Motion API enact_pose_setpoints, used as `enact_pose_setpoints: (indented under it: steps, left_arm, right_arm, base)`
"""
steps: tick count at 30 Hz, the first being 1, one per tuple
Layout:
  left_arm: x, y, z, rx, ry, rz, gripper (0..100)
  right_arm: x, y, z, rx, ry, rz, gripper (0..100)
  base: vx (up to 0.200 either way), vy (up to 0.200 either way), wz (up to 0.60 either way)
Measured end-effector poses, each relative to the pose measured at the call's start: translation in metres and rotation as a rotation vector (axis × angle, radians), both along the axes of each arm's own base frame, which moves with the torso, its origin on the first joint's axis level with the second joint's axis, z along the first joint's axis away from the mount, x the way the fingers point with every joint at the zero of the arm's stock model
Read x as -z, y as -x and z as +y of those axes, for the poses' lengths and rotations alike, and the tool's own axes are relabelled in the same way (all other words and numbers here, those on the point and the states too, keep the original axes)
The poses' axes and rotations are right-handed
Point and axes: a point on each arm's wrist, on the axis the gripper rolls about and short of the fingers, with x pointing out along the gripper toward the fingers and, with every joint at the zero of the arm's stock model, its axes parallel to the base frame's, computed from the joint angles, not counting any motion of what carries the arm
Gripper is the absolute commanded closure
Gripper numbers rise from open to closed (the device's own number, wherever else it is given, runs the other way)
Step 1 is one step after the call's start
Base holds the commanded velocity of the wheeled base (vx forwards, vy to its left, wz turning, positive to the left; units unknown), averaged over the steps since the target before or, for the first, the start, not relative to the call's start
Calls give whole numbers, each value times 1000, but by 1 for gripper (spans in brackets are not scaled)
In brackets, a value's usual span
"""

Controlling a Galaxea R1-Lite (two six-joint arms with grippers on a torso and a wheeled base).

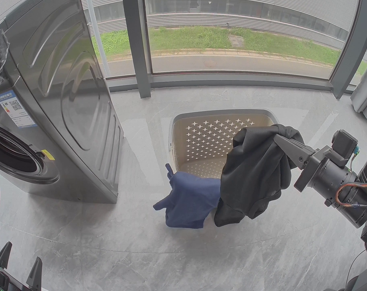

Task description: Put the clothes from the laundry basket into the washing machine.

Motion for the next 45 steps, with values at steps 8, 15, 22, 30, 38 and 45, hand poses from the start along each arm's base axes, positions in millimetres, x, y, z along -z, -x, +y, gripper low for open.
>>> enact_pose_setpoints:
  steps: [8, 15, 22, 30, 38, 45]
  left_arm:
    - [0, 0, 0, 0, -1, 0, 0]
    - [0, 0, 0, 0, 0, 0, 0]
    - [0, 0, 0, 1, 0, 1, 0]
    - [0, 0, 0, 0, 0, 2, 0]
    - [0, 0, 0, 0, -1, 0, 0]
    - [0, 0, 0, 0, 0, 1, 0]
  right_arm:
    - [-1, 0, 0, 3, -7, -8, 100]
    - [-4, 0, -1, 7, -14, -19, 100]
    - [-5, 0, -1, 6, -16, -22, 100]
    - [-5, -1, -1, 7, -17, -24, 100]
    - [-6, -5, -3, 38, -12, -22, 100]
    - [-5, -9, -6, 131, 5, -19, 100]
  base:
    - [0, 200, 0]
    - [0, 200, 0]
    - [0, 114, 0]
    - [-50, 0, 0]
    - [-200, 0, 0]
    - [-200, 0, 0]
